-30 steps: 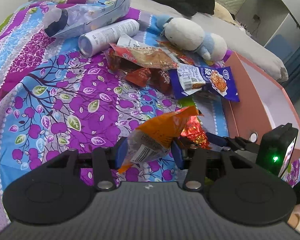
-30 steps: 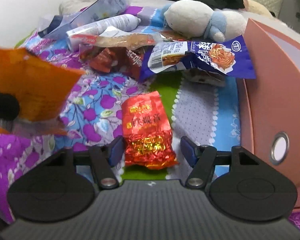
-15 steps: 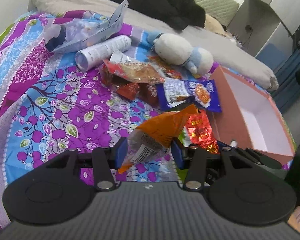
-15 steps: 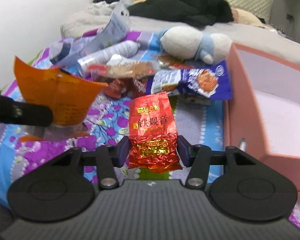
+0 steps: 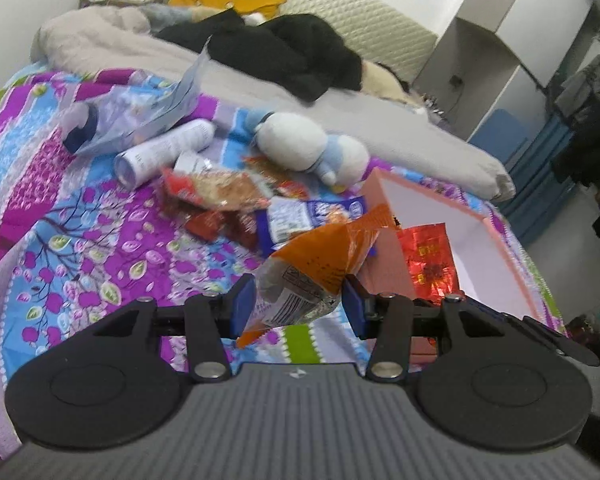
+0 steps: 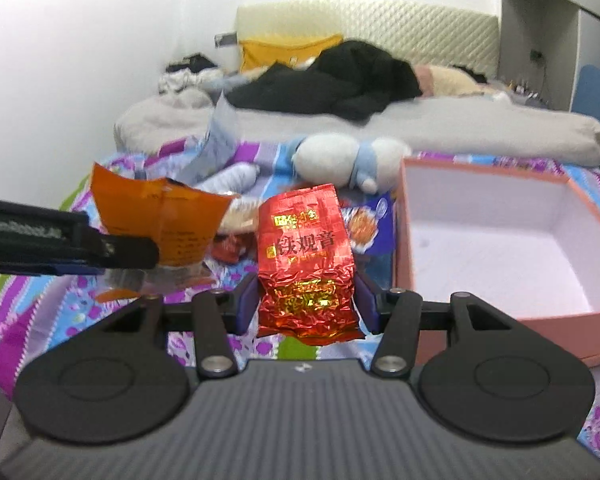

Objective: Organize snacks
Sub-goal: 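Carry the orange bag and red foil packet over the pink box with both grippers, then open both grippers to drop the orange bag and red foil packet into the box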

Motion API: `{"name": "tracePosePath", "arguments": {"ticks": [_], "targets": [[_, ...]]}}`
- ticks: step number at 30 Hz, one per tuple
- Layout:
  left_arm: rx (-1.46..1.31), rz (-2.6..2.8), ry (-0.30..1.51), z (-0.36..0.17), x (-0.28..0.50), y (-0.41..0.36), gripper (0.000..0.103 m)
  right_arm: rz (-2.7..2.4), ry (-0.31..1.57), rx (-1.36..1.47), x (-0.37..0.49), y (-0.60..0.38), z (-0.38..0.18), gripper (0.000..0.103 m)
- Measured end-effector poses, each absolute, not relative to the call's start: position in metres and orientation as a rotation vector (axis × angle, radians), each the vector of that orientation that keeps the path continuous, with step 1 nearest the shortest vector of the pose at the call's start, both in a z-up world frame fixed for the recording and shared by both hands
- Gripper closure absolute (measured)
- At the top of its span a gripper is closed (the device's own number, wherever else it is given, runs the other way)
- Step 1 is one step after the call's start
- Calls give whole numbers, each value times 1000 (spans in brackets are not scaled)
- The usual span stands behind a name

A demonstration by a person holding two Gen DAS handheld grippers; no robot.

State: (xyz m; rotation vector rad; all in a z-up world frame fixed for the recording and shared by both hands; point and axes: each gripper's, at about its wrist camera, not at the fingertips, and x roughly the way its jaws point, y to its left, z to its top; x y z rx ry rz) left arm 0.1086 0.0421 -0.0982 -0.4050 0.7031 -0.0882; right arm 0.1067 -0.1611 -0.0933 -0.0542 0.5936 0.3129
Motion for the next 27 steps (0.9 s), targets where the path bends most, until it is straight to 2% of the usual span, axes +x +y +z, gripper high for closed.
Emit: {"name": "tracePosePath", "arguments": {"ticks": [11,27], "targets": [[-384,-194,650,-63,109,-3,50,208,514,-28,88,-204,-60,49],[-323,-315,688,-58,177,-84,51,64,550,28,121,-275,-69,49]]}}
